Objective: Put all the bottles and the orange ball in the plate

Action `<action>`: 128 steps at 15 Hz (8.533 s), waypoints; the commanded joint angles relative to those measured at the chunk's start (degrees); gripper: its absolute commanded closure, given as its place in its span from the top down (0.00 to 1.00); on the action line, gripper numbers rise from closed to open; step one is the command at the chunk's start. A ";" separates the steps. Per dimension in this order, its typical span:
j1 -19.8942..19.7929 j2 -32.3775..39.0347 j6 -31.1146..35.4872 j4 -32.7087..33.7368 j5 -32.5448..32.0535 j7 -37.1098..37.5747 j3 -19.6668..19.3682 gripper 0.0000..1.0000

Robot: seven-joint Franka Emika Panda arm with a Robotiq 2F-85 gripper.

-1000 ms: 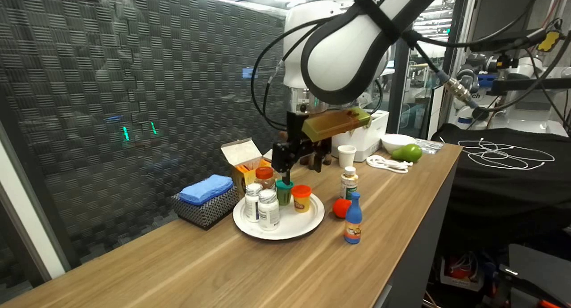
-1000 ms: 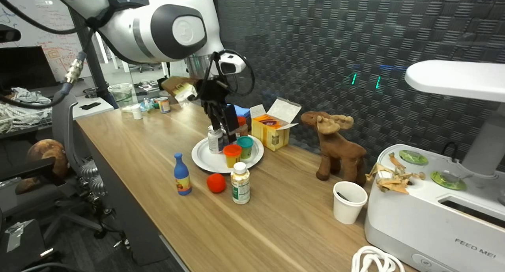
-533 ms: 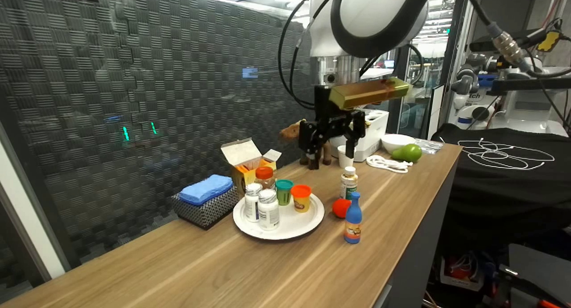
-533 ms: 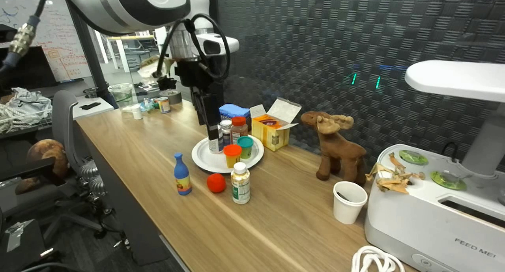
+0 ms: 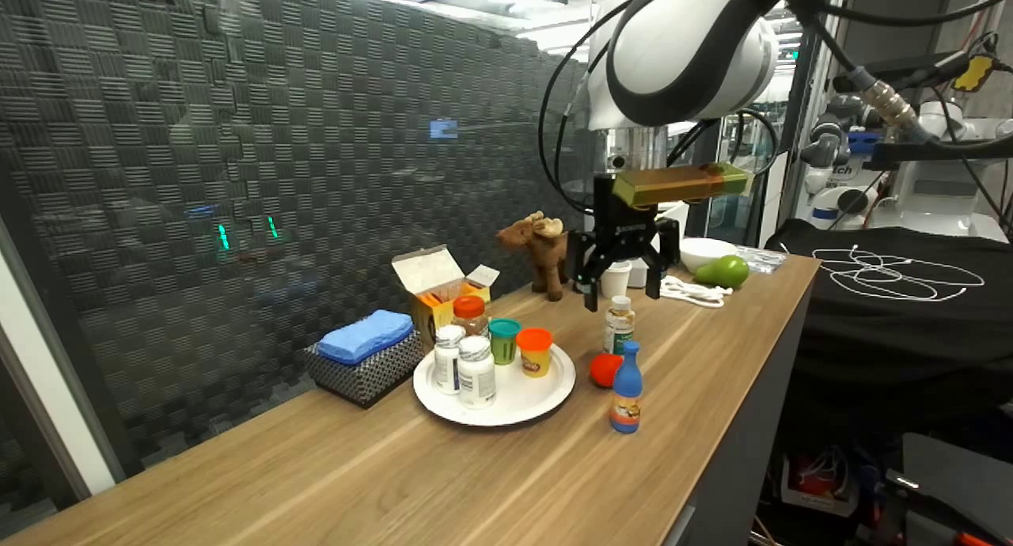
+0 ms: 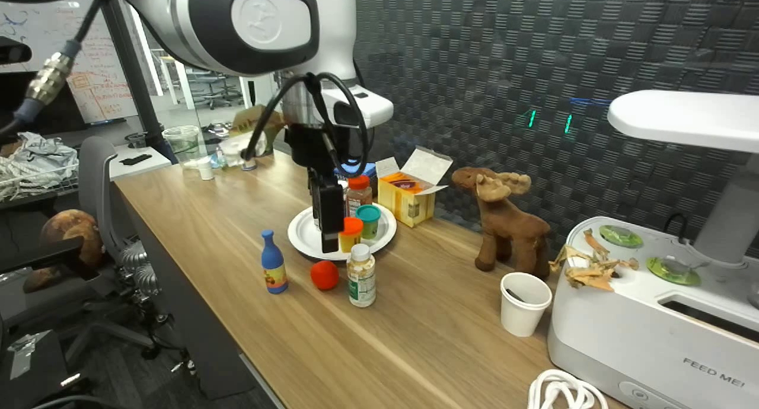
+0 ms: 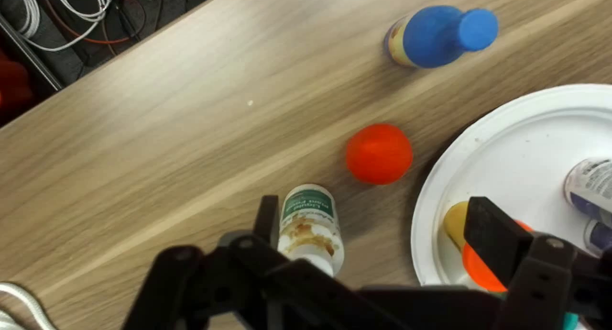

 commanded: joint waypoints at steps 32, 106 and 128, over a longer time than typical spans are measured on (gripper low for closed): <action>8.06 1.67 -10.30 15.08 -21.10 24.26 2.94 0.17; 5.02 -9.17 -0.83 -8.66 1.62 14.52 4.69 1.00; 3.06 -3.02 -3.18 -4.53 3.14 7.30 4.01 0.15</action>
